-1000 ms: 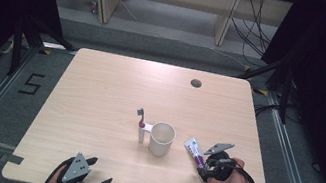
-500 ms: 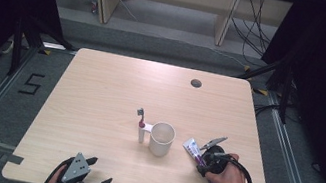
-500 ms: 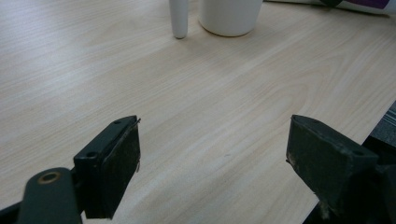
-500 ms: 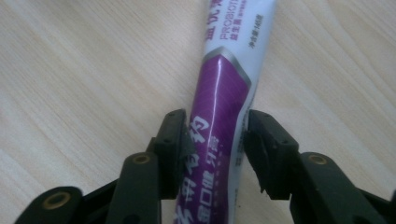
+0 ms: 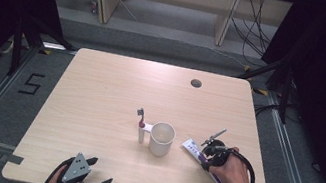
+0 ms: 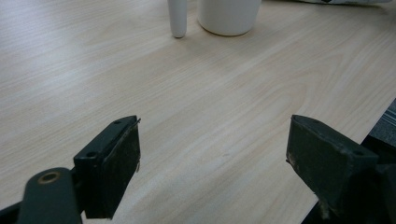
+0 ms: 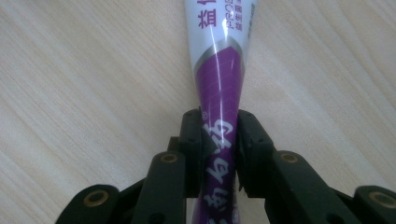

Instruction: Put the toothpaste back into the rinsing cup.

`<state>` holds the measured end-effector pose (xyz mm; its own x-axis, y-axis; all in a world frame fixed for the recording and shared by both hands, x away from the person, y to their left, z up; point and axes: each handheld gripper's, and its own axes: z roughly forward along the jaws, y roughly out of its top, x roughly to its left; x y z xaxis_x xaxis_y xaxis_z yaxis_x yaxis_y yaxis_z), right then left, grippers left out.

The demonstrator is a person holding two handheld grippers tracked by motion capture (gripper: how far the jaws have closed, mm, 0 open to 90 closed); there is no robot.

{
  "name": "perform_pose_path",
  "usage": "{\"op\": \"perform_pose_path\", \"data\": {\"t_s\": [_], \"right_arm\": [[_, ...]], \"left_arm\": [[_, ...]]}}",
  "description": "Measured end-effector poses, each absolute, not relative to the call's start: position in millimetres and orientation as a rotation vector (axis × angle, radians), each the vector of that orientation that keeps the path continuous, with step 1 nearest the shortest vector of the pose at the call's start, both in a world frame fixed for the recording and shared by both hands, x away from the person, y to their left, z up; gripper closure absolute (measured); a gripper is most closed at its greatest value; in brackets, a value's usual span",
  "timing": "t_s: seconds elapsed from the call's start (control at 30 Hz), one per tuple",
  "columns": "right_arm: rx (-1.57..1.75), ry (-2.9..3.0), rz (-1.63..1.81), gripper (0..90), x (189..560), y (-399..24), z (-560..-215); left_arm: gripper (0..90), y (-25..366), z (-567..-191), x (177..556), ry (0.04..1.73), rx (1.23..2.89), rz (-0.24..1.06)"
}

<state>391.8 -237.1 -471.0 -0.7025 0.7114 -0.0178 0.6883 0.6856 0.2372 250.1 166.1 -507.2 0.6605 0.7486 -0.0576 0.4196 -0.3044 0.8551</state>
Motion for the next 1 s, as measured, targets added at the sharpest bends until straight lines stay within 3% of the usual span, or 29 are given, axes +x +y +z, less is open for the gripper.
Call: {"op": "perform_pose_path", "data": {"t_s": [1.0], "right_arm": [[0.983, 2.887, 0.12, 75.9, 406, -228, -474]], "left_arm": [[17.2, 165, -507, 249, 0.917, 1.942, 0.441]]}}
